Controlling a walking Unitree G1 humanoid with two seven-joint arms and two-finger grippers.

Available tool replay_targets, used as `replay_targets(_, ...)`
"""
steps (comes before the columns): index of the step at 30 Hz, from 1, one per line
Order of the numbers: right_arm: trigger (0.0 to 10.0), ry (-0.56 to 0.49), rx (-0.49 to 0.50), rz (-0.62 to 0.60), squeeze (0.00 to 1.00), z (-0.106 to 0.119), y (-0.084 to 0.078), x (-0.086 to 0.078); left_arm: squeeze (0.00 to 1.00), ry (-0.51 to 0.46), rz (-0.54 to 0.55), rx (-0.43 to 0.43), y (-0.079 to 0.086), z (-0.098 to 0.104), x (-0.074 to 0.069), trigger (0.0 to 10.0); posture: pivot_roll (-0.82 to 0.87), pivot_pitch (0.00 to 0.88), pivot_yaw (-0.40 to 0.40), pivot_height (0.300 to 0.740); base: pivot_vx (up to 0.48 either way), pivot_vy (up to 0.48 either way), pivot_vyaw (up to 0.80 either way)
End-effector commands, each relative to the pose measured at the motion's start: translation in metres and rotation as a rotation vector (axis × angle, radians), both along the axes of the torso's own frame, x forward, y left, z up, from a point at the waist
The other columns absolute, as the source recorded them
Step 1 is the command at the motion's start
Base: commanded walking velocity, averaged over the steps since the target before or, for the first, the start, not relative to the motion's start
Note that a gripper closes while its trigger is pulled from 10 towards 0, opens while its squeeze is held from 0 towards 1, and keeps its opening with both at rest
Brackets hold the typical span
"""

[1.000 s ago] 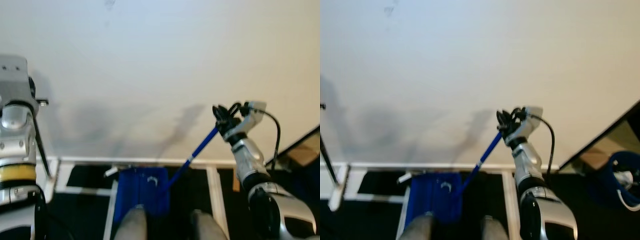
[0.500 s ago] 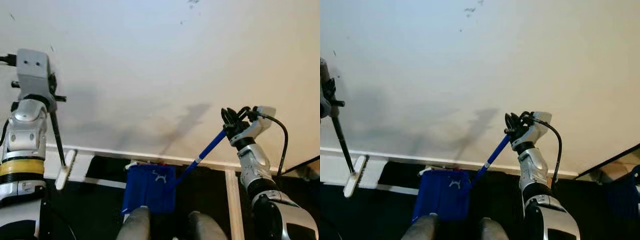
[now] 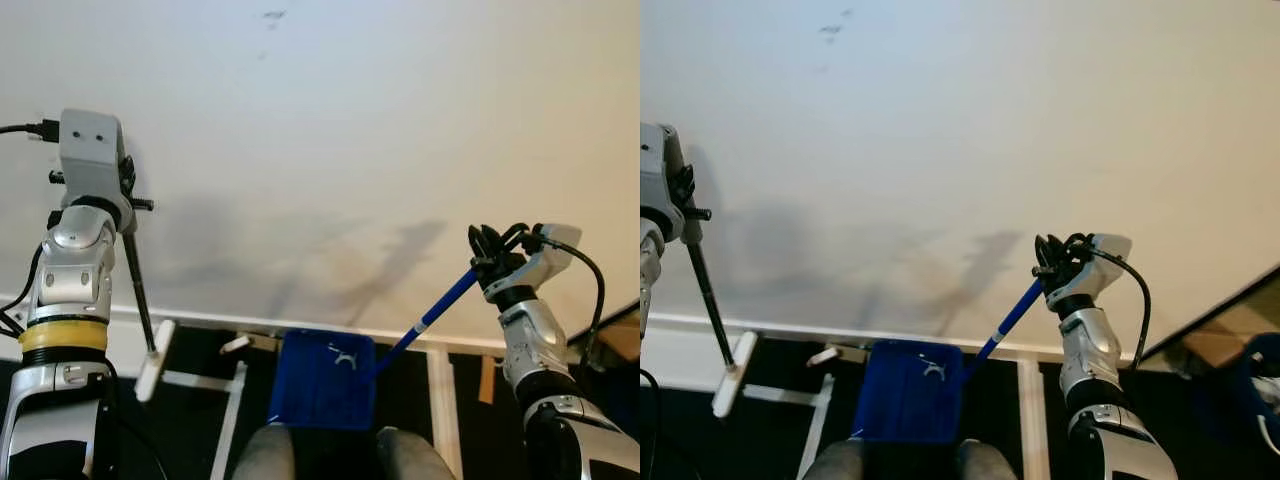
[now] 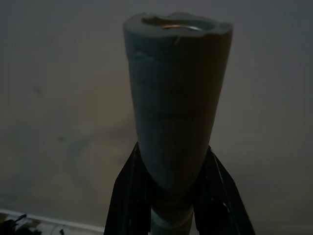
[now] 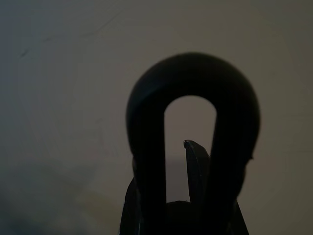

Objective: Sweep floor

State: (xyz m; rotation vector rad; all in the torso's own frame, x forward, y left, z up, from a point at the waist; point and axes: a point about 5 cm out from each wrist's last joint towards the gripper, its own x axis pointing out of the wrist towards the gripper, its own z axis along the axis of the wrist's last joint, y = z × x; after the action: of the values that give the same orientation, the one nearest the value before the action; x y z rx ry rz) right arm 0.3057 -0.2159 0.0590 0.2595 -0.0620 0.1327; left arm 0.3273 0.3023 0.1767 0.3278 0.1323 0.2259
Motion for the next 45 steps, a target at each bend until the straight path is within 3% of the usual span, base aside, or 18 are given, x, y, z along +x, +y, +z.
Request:
replay_targets(1, 10.0, -0.009, 0.013, 0.014, 0.0, 0.002, 0.004, 0.001, 0.0, -0.05, 0.005, 0.02, -0.002, 0.007, 0.002, 10.0, 0.12, 0.001, -0.027, 0.74, 0.0, 0.0, 0.0)
replay_targets(12, 10.0, 0.019, -0.107, -0.005, 0.0, 0.005, -0.017, -0.002, 0.0, -0.019, 0.006, 0.022, -0.003, -0.007, 0.001, 10.0, 0.1, 0.013, -0.046, 0.74, 0.0, -0.265, 0.0)
replay_targets(17, 10.0, 0.017, -0.128, -0.048, 0.0, 0.009, -0.027, -0.002, 0.0, -0.016, 0.078, -0.03, -0.001, -0.02, 0.0, 10.0, 0.1, 0.007, -0.053, 0.74, 0.0, 0.0, 0.0)
replay_targets(18, 10.0, 0.013, -0.134, -0.061, 0.0, 0.01, -0.029, -0.002, 0.0, -0.012, 0.094, -0.076, -0.003, -0.027, 0.001, 10.0, 0.11, 0.006, -0.061, 0.74, 0.0, 0.0, 0.0)
replay_targets(22, 10.0, 0.009, -0.15, -0.077, 0.0, 0.01, -0.03, -0.004, 0.0, -0.006, 0.124, -0.121, -0.011, -0.046, 0.002, 10.0, 0.1, 0.009, -0.063, 0.74, 0.0, 0.0, 0.0)
replay_targets(27, 10.0, 0.014, -0.174, -0.101, 0.0, 0.007, -0.028, -0.005, 0.0, -0.048, 0.074, -0.117, -0.021, -0.045, 0.006, 10.0, 0.1, 0.039, -0.052, 0.74, 0.0, 0.0, 0.0)
replay_targets(37, 10.0, 0.045, -0.182, -0.112, 0.0, 0.003, -0.023, -0.002, 0.0, -0.085, 0.036, -0.08, -0.019, -0.043, 0.007, 10.0, 0.1, 0.112, -0.027, 0.74, 0.0, 0.0, 0.0)
replay_targets(45, 10.0, 0.044, -0.205, -0.105, 0.0, 0.007, -0.018, 0.005, 0.0, -0.083, 0.058, -0.097, -0.011, -0.047, 0.003, 10.0, 0.08, 0.152, -0.047, 0.74, 0.0, 0.0, 0.0)
